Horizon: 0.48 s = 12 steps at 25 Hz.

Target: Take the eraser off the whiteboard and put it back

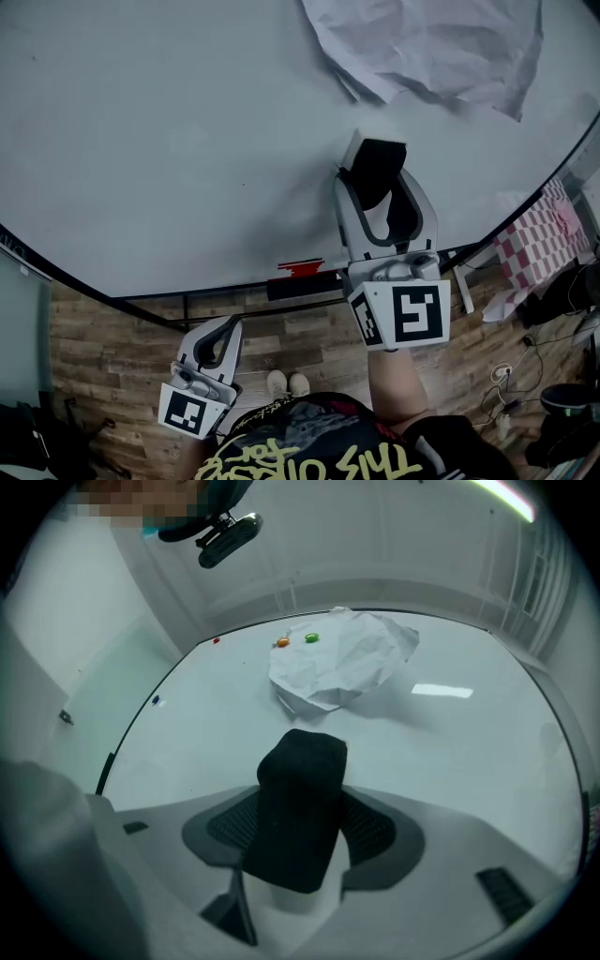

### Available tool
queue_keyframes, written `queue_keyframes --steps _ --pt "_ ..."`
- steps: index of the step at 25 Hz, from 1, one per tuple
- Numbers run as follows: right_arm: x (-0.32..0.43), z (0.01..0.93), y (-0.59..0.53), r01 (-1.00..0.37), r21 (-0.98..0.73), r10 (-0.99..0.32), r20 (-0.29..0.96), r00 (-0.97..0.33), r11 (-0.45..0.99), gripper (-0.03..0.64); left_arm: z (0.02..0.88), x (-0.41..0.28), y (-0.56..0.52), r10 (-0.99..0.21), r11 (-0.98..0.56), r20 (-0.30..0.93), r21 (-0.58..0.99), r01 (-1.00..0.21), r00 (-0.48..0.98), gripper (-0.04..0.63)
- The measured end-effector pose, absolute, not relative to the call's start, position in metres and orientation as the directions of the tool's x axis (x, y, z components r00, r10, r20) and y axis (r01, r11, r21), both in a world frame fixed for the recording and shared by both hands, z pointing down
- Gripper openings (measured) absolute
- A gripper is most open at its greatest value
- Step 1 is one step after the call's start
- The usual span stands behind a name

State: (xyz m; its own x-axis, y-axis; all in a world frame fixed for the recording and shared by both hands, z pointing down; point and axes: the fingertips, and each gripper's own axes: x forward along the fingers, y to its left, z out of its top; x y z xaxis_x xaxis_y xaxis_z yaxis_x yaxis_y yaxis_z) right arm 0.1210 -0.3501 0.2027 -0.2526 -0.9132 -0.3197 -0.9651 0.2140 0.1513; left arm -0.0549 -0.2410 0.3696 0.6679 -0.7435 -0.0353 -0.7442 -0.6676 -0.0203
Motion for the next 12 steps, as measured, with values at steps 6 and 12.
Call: queue_keyframes --steps 6,12 --pt "0.119 0.201 -0.344 -0.956 0.168 -0.895 -0.342 -0.287 0.242 0.242 0.369 -0.049 -0.237 -0.754 -0.656 -0.027 -0.035 -0.754 0.657 0.003" --pt "0.122 0.207 -0.341 -0.941 0.163 -0.88 -0.335 -0.336 0.297 0.238 0.369 -0.037 -0.233 -0.764 -0.643 -0.028 -0.048 -0.764 0.645 0.003"
